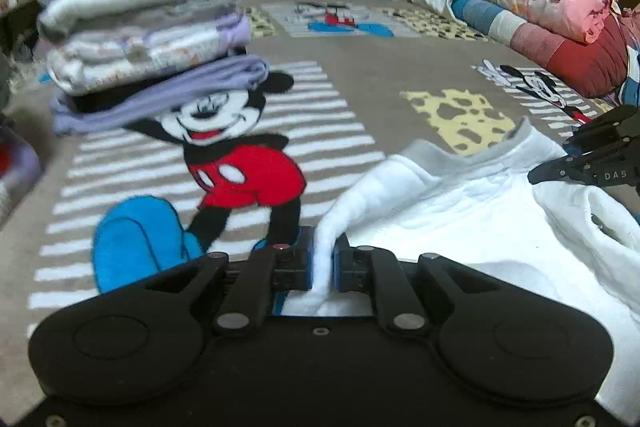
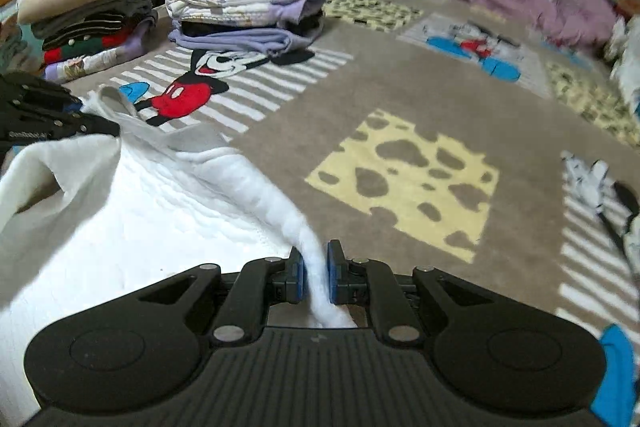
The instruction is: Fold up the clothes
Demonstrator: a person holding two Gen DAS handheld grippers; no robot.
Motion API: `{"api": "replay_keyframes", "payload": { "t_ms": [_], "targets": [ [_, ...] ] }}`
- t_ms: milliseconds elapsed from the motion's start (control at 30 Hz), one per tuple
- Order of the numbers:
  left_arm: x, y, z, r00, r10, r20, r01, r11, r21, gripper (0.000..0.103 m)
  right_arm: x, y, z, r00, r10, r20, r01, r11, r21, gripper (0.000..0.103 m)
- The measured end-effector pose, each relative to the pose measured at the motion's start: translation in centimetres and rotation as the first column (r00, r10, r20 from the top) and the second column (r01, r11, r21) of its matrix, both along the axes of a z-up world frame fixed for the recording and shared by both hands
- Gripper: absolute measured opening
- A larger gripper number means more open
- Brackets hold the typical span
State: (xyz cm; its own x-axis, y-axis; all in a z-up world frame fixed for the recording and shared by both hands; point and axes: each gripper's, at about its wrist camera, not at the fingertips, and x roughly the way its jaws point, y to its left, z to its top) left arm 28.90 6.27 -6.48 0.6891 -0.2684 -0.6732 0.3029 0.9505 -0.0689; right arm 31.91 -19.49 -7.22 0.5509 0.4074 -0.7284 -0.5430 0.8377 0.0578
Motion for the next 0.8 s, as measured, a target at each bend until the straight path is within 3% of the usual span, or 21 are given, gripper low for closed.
{"api": "replay_keyframes", "payload": {
  "t_ms": [67,100,133,167,200,333,500,600,800],
  "targets": [
    [0.7,0.4,-0.5,1.0,0.005,-0.008,-0.005,1.0,-0.005,0.023,1.3,-0.8,-0.7,0.998,-0.008,-0.056,0.011,0.999,0.043,0.018],
    [1.0,0.8,-0.6,1.0,0.02,-0.014,-0.02,1.0,-0.015,0.028,1.8,-1.2,-1.0,0.997,-0.017,-0.074,0.022,0.998,0.061,0.028],
    [1.4,1.2,-0.8,0.999,0.035,-0.019,-0.035,0.999,-0.024,0.042,2.3,-1.7,-1.2,0.996,-0.029,-0.09,0.036,0.996,0.081,0.037],
    [1.5,1.7,-1.0,0.998,0.054,-0.024,-0.055,0.998,-0.039,0.054,2.9,-2.4,-1.6,0.992,-0.036,-0.118,0.05,0.992,0.118,0.038],
    [1.7,2.2,-1.2,0.997,0.073,-0.029,-0.074,0.996,-0.054,0.057,3.3,-3.1,-1.9,0.989,-0.043,-0.141,0.066,0.985,0.162,0.038],
    [1.9,3.1,-1.1,0.995,0.085,-0.047,-0.09,0.99,-0.106,0.059,3.8,-5.4,-3.0,0.977,-0.094,-0.193,0.152,0.937,0.316,0.039],
    [1.6,2.4,-0.4,0.991,0.128,-0.029,-0.129,0.99,-0.056,0.063,2.9,-8.1,-3.7,0.945,-0.231,-0.231,0.315,0.834,0.453,0.043],
    [1.4,1.9,0.0,0.991,0.131,-0.013,-0.131,0.991,-0.012,0.063,1.7,-9.3,-3.3,0.917,-0.327,-0.228,0.398,0.784,0.476,0.052],
    [1.1,1.6,0.8,0.991,0.133,-0.008,-0.133,0.991,-0.006,0.063,-1.8,-10.5,-2.4,0.892,-0.397,-0.214,0.451,0.76,0.468,0.056]
  ]
}}
